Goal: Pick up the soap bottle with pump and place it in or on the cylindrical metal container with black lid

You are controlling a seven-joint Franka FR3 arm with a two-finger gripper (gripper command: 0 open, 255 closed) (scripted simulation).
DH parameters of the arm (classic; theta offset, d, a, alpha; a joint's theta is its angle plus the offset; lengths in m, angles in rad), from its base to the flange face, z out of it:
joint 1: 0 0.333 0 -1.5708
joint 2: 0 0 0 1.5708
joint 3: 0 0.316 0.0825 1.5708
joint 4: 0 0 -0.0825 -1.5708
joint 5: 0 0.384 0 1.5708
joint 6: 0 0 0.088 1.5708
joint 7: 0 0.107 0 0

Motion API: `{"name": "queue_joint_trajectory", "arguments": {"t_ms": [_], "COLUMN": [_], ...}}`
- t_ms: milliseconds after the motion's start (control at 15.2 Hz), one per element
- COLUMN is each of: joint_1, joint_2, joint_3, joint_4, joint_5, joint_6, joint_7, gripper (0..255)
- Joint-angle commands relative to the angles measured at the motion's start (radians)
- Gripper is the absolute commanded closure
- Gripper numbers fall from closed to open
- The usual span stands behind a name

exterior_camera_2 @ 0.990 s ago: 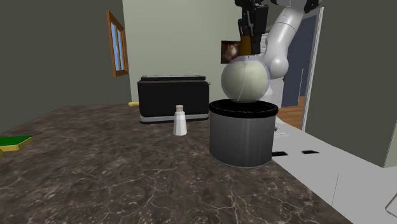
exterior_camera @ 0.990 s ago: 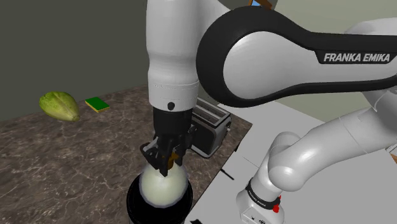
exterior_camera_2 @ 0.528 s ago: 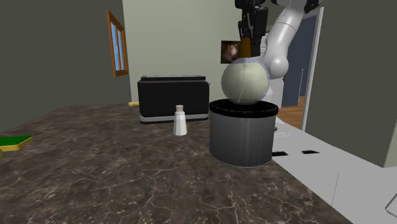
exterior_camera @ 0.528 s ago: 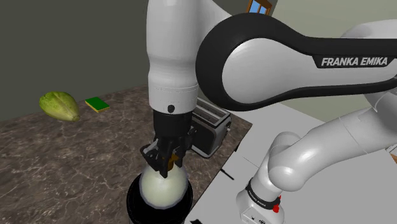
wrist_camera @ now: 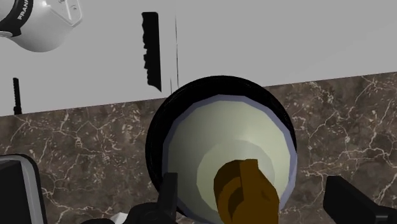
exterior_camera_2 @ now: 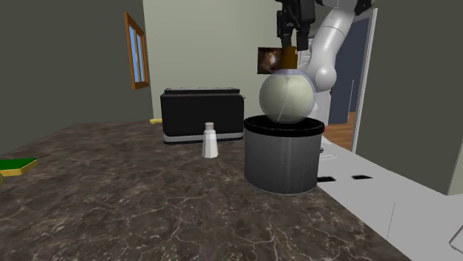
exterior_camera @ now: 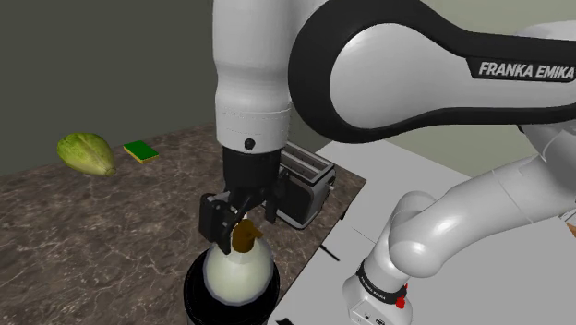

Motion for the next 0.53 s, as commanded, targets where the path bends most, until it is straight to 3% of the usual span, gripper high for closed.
{"name": "queue_joint_trajectory", "arguments": {"t_ms": [0,462], "joint_1": [-0.009,-0.012], "joint_2": [0.016,0.023], "joint_3": [-0.009,-0.014], "joint_4": [0.067,0.098], "joint_5": [-0.015,-0.02], "joint_6": [-0.053,-0.077], "joint_7": [0.008,0.011], "gripper": [0,0]}}
